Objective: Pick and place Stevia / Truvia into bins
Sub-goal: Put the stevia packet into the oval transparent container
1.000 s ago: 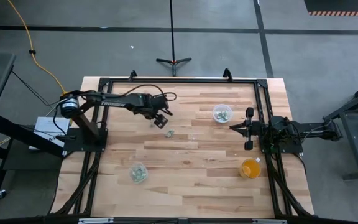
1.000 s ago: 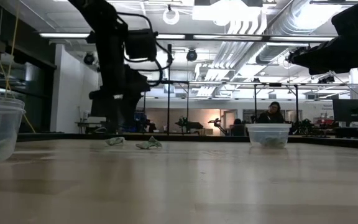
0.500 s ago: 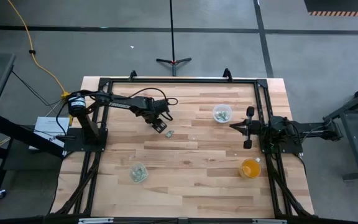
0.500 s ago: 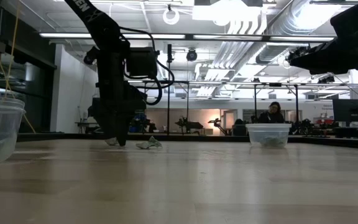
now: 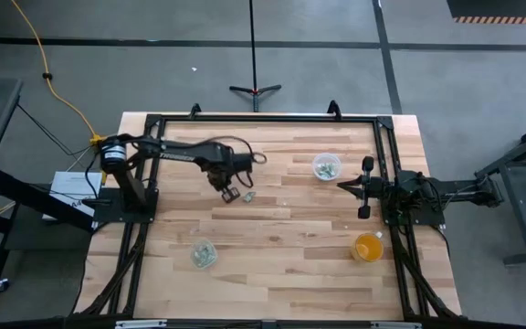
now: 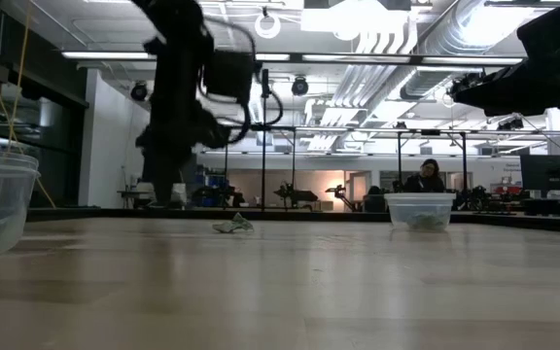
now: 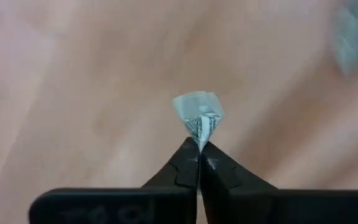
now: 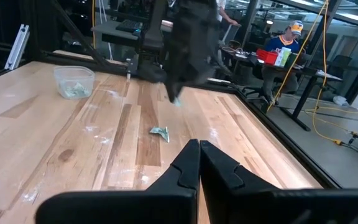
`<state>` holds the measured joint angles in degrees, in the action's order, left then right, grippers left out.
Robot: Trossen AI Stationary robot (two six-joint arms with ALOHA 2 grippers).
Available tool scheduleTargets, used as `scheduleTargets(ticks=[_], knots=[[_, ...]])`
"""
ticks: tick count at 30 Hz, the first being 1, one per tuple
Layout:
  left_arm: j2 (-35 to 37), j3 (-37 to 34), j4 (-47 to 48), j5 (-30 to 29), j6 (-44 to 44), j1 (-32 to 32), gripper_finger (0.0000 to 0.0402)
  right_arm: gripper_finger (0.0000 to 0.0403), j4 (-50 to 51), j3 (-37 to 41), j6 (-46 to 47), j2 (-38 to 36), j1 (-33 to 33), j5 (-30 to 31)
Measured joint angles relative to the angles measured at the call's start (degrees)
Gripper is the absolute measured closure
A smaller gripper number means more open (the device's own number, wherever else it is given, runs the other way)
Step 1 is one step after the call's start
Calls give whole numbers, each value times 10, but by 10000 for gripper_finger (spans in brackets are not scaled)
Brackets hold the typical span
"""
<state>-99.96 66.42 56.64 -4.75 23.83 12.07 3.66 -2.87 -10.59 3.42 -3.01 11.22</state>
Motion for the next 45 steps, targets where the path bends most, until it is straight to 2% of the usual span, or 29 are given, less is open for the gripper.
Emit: scheduleTargets(ticks=[3, 6, 11, 13, 16, 21, 24, 28, 32, 34, 36, 38, 42, 45], knots=[[1, 43, 64, 25, 12, -53, 380, 399, 0, 0, 0, 0, 0, 0], [1, 74, 106, 71, 70, -111, 379, 400, 0, 0, 13, 0, 0, 0], [1, 113, 164, 104, 187, -229, 355, 400, 0, 0, 25, 0, 0, 0], [1, 122, 167, 120, 233, -275, 354, 397, 0, 0, 25, 0, 0, 0], [1, 125, 159, 122, 284, -330, 373, 396, 0, 0, 15, 0, 0, 0], [1, 126, 134, 118, 371, -370, 379, 401, 0, 0, 13, 0, 0, 0], [1, 126, 155, 118, 399, -377, 353, 401, 0, 0, 12, 0, 0, 0], [1, 126, 178, 120, 407, -377, 266, 399, 0, 0, 14, 0, 0, -3], [1, 126, 173, 89, 388, -375, 194, 401, 0, 0, 15, 0, 0, -9], [1, 126, 171, 38, 359, -369, 165, 401, 0, 0, 15, 0, 0, -9], [1, 126, 160, -52, 339, -356, 140, 399, -1, 0, 13, 0, 0, -9], [1, 126, 128, -91, 310, -326, 120, 397, -2, 0, 13, 0, 0, -8], [1, 99, -6, -109, 192, -245, 93, 398, -3, 0, 13, 0, 0, -8], [-2, 78, -77, -96, 119, -185, 83, 401, -2, 0, 14, 0, 0, -9]])
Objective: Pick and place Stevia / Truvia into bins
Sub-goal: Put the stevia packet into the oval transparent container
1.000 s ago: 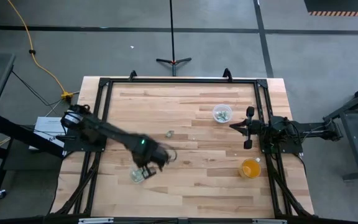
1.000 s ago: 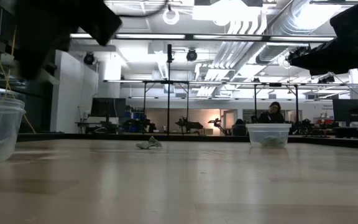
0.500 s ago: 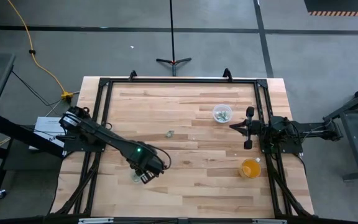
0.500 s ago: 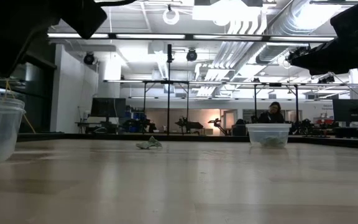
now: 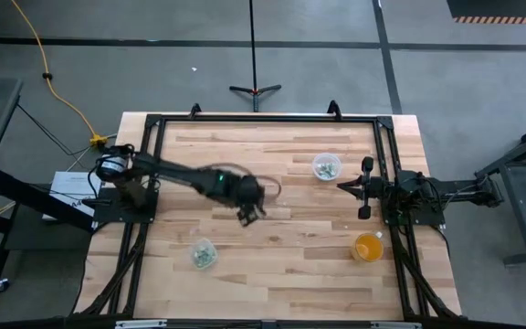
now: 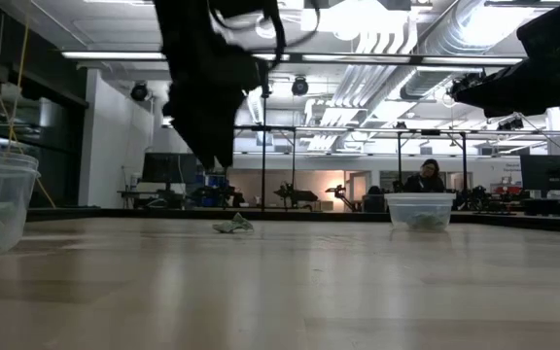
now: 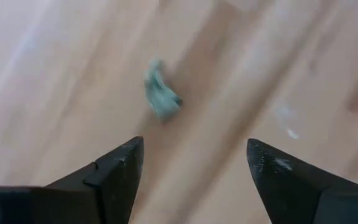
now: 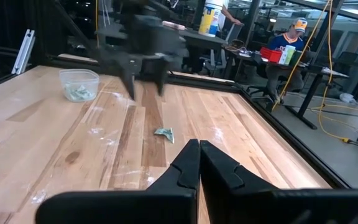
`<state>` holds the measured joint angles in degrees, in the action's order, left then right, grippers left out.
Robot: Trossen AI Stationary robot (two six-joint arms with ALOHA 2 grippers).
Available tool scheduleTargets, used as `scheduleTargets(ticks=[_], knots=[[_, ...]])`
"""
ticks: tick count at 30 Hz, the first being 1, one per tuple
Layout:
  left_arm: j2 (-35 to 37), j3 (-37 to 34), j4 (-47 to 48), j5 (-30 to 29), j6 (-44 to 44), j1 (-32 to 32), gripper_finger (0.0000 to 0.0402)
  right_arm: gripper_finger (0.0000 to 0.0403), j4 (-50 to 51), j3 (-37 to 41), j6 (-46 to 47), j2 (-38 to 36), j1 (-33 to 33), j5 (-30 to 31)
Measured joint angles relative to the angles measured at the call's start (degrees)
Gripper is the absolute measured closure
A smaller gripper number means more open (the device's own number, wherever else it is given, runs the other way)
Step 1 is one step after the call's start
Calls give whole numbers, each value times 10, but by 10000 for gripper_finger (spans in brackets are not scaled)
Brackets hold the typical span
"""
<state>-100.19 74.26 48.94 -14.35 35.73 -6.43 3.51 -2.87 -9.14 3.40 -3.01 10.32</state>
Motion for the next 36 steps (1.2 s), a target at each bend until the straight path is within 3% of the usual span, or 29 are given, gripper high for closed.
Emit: scheduleTargets(ticks=[6, 10, 25, 30, 36], knots=[[-1, -42, -92, 7, -20, 97, 80, 401, 1, 0, 1, 0, 0, 0], [-1, -80, -169, 94, -30, 136, 85, 402, 3, 0, 1, 0, 0, 0], [-22, -181, -335, 95, -57, 137, 101, 402, 5, -1, -10, 0, 0, 7], [-38, -180, -330, 79, -83, 135, 150, 401, 4, -1, -13, 0, 0, 11], [-35, -178, -317, 62, -114, 136, 274, 402, 2, -1, -14, 0, 0, 16]])
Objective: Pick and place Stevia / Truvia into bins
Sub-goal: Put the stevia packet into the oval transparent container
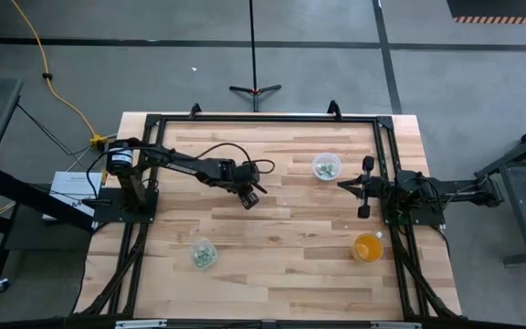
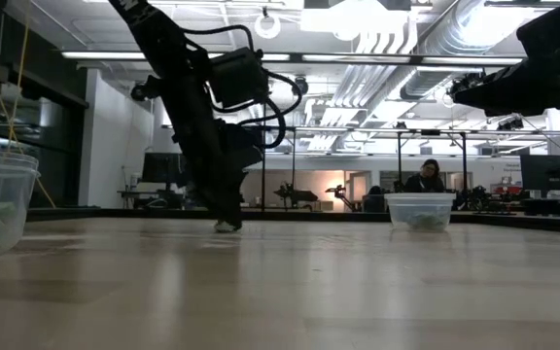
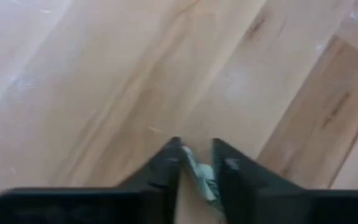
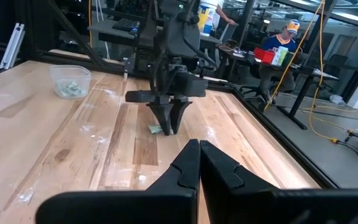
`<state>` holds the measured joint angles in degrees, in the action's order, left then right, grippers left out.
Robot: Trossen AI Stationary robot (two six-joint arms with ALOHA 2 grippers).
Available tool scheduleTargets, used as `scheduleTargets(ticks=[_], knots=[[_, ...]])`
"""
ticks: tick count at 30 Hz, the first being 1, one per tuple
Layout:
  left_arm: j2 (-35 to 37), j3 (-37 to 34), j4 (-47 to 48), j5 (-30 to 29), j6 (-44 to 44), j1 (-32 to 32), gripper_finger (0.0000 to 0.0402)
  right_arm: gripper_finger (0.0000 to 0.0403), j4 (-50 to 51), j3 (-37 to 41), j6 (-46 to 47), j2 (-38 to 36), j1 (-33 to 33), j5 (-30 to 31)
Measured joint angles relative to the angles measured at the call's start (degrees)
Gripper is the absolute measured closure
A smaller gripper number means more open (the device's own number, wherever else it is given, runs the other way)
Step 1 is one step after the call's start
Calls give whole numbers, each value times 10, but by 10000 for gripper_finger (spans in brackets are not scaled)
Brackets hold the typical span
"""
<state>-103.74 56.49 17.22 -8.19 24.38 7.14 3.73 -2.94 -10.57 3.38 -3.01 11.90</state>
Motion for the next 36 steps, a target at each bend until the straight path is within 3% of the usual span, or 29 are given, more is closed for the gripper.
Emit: scheduleTargets(ticks=[3, 5, 9, 13, 17, 22, 28, 36], knots=[[2, 11, 2, -8, -4, -4, 359, 401, 0, 0, 0, 0, 0, 0], [11, 25, 16, -5, -21, -8, 379, 401, -1, 0, 0, 0, 0, 0], [31, 70, 90, 1, -36, -35, 358, 402, -1, 0, 1, 0, 0, 0], [39, 136, 227, 5, -21, -95, 380, 400, -1, 0, 1, 0, 0, 0], [39, 200, 375, 8, 74, -168, 373, 402, -1, 0, 2, 0, 0, 0], [39, 237, 489, 0, 225, -270, 369, 399, -1, 0, 2, 0, 0, 0], [39, 218, 490, -1, 355, -352, 379, 402, -2, 0, 1, 0, 0, 0], [39, 167, 503, 21, 402, -381, 328, 401, -6, 1, 2, 0, 0, 0]])
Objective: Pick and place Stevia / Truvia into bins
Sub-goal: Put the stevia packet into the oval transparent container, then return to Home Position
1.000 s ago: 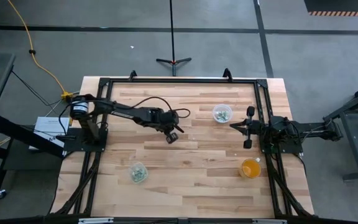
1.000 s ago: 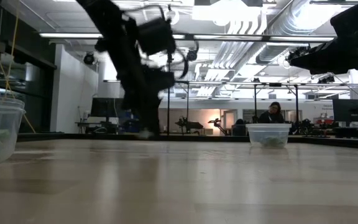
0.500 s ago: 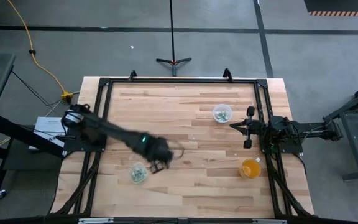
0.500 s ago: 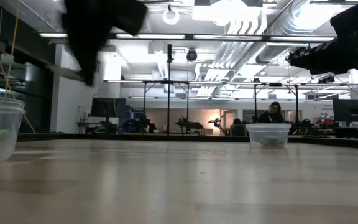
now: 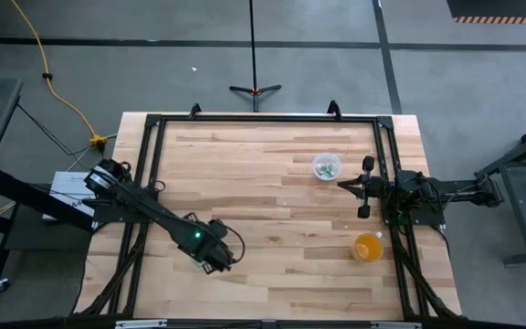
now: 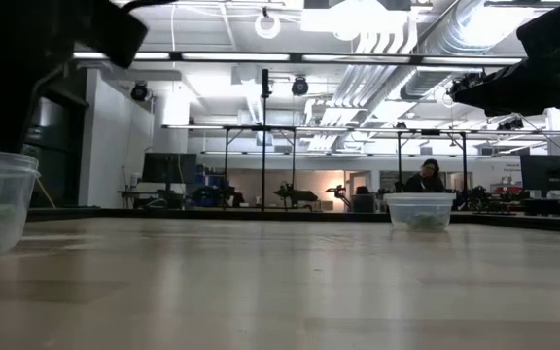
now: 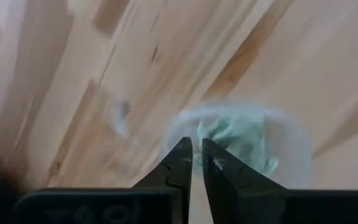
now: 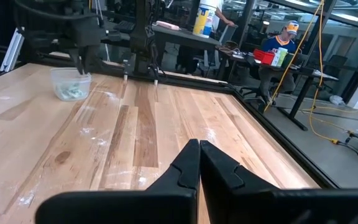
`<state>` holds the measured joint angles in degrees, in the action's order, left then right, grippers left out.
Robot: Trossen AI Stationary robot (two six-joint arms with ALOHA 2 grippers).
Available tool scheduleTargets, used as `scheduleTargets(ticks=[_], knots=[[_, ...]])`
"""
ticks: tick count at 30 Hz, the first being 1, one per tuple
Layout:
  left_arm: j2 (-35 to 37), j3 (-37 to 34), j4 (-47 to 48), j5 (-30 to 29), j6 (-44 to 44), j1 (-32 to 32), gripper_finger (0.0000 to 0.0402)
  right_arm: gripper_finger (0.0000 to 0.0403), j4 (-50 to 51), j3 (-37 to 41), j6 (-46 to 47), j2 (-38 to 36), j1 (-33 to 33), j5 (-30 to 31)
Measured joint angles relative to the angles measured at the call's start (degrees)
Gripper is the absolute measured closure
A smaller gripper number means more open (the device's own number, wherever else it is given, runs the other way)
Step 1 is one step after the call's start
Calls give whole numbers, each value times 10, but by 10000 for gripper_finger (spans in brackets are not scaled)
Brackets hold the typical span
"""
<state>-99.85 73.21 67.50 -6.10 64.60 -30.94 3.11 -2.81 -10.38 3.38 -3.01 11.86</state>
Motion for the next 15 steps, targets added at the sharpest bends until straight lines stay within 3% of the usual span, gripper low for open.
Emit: scheduleTargets(ticks=[4, 6, 11, 15], knots=[[0, -21, -4, 2, 15, 2, 318, 399, 0, 0, 0, 0, 0, 0], [0, -26, 2, -35, 21, 11, 310, 397, -2, 0, 0, 0, 0, 0], [29, -31, -28, -210, -27, 18, 276, 397, -6, 0, 1, 0, 0, 0], [73, -49, -78, -256, -93, 36, 252, 402, -8, 0, 14, 0, 0, -1]])
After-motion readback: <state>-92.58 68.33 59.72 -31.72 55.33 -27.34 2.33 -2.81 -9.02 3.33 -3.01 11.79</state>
